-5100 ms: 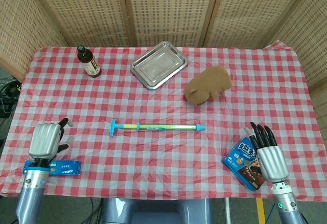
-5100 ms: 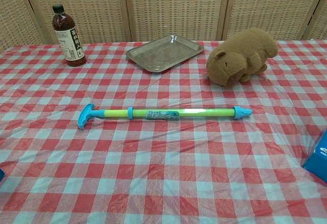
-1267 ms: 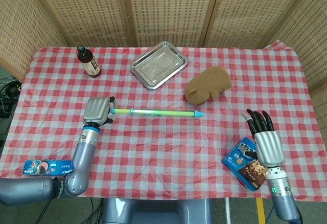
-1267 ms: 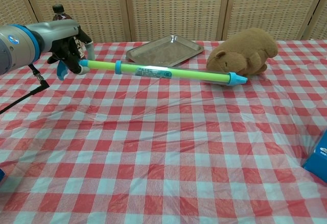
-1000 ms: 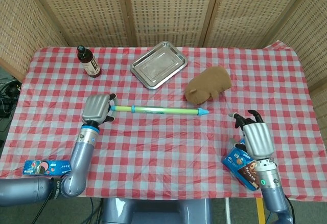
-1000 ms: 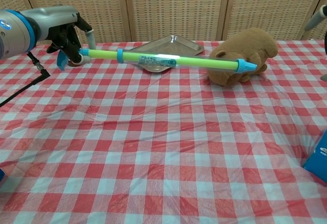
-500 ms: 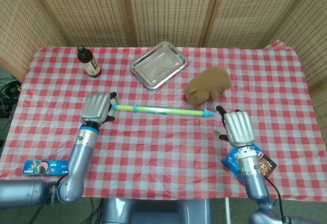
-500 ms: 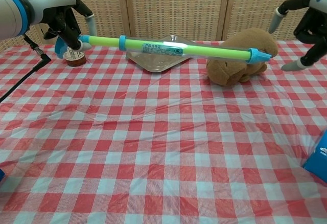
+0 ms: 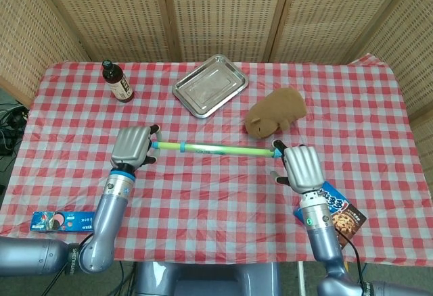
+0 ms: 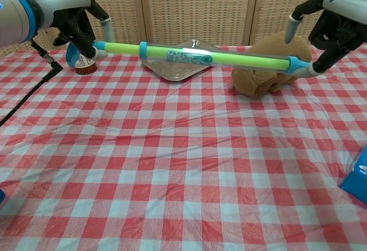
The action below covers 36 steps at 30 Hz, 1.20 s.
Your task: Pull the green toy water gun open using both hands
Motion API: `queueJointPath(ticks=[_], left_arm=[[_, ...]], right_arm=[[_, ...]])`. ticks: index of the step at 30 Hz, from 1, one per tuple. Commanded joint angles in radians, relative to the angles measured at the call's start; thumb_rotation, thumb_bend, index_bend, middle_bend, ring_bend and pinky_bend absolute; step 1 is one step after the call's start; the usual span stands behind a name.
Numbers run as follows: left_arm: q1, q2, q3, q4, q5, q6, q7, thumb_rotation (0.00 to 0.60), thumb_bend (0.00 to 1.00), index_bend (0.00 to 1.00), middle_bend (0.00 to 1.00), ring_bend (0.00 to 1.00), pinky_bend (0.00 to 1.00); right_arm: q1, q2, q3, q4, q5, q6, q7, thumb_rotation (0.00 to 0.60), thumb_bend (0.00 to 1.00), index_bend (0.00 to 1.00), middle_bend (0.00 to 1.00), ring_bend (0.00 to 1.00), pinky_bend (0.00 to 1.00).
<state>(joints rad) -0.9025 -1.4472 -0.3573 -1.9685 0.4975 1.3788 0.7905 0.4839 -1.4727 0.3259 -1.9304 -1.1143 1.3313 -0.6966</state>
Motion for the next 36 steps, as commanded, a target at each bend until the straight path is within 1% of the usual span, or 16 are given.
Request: queueJointPath(ticks=[1,7,12,17,26,29,33,36], left_arm=[[-0.001,-0.001,0.0,-0.004,0.001,0.0,-0.005,0.6,0.63,0.86,0.94,0.9,0.79],[-0.005,-0.001,0.004,-0.012,0.004,-0.009,-0.015,0.6,0.63,0.86,0.94,0.9,0.79],[-0.003,0.009,0.005,-0.018,0.004,-0.012,-0.022,0.6,0.63,0.86,0.94,0.9,0.79],[0.002,0.024,0.007,-0.028,0.005,-0.013,-0.03,0.6,0.63,0.86,0.94,0.9,0.79],[0.003,0.033,0.012,-0.039,0.015,-0.017,-0.045,0.6,0.63,0.86,0.94,0.9,0.79],[0.004,0.035,0.017,-0.041,0.017,-0.019,-0.047,0.6,0.63,0.86,0.94,0.9,0.79],[0.008,0.039,0.023,-0.039,0.018,-0.021,-0.054,0.6,0.63,0.86,0.94,0.9,0.79],[0.011,0.043,0.027,-0.038,0.021,-0.021,-0.058,0.6,0.63,0.86,0.94,0.9,0.79]], right_arm=[[0.007,-0.007,-0.006,0.01,0.017,0.002,-0.006,0.6,0.35,0.46,1.0,1.0,0.68],[0.019,-0.019,-0.013,0.027,0.037,0.005,-0.01,0.6,0.38,0.44,1.0,1.0,0.68],[0.027,-0.027,-0.016,0.043,0.043,0.01,-0.011,0.6,0.38,0.41,1.0,1.0,0.68],[0.033,-0.033,-0.018,0.056,0.052,0.015,-0.004,0.6,0.38,0.42,1.0,1.0,0.68],[0.039,-0.039,-0.026,0.07,0.057,0.025,-0.002,0.6,0.41,0.51,1.0,1.0,0.68],[0.038,-0.042,-0.026,0.076,0.052,0.036,0.005,0.6,0.42,0.56,1.0,1.0,0.68],[0.038,-0.047,-0.026,0.087,0.041,0.051,0.015,0.6,0.46,0.65,1.0,1.0,0.68],[0.037,-0.052,-0.03,0.093,0.031,0.06,0.023,0.6,0.47,0.67,1.0,1.0,0.68]])
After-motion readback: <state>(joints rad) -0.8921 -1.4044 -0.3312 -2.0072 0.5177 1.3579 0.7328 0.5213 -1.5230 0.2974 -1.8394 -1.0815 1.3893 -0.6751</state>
